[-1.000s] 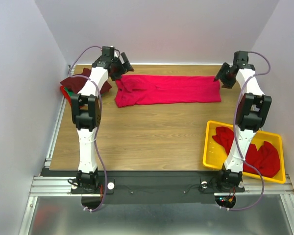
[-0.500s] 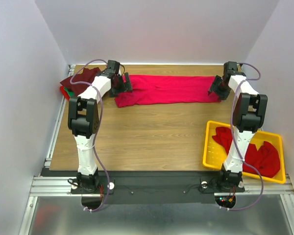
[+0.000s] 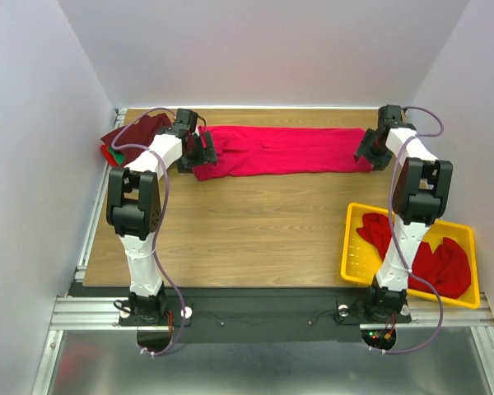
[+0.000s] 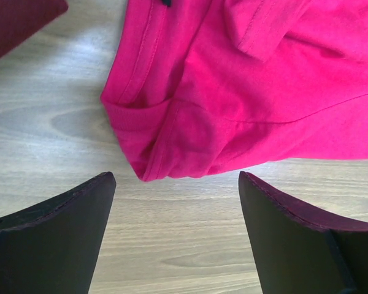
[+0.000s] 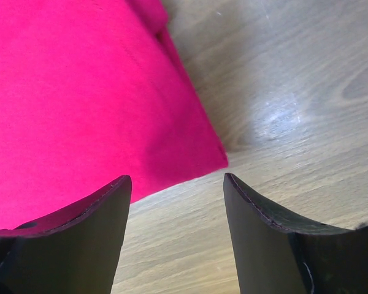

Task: Fold and stack the t-shirts
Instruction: Fold the tshirt

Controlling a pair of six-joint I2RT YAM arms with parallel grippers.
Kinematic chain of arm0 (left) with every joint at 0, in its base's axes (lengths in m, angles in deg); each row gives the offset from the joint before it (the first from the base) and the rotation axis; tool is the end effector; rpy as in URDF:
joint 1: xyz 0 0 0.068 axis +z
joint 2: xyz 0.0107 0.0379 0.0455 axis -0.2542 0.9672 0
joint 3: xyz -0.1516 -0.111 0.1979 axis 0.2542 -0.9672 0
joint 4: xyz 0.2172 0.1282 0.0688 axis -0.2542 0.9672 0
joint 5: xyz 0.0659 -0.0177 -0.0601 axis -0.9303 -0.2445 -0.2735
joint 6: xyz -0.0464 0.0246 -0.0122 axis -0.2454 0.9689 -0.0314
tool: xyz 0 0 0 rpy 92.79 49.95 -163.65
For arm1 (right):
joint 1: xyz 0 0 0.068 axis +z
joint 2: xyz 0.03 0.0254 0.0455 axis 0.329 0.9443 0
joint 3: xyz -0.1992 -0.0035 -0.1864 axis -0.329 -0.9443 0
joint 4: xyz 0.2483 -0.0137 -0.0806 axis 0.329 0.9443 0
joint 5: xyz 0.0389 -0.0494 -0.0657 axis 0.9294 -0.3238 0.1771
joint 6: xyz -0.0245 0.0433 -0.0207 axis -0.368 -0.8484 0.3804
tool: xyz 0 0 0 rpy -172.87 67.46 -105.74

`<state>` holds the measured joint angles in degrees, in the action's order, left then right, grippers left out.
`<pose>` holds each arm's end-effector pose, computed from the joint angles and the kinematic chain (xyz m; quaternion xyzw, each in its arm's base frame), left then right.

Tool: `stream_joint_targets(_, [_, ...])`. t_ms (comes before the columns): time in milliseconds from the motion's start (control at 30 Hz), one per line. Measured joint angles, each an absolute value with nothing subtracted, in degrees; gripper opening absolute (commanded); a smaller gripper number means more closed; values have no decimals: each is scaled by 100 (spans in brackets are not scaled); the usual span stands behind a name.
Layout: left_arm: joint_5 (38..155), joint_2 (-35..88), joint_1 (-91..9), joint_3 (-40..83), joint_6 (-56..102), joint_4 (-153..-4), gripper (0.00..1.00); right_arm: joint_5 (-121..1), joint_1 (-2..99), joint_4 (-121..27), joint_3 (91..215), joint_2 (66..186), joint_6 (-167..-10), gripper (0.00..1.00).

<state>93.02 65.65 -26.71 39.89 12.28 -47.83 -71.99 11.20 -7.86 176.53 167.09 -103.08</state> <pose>0.4337 -0.0951 0.2246 -0.0672 0.9425 -0.1330 0.2991 0.4552 -0.0671 0.1995 0.2540 0.9367 -0.0126 0.2405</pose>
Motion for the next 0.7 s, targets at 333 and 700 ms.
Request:
stream_joint_targets(333, [9254,6528,-2660,3897,1195,-4788,90,-7315,1061,-848,17572,16738,-10367,60])
stream_joint_targets(700, [9256,6418,-2630,3674,1101,-4825,84,-7396,1061,-972,17452,16919,-10489,40])
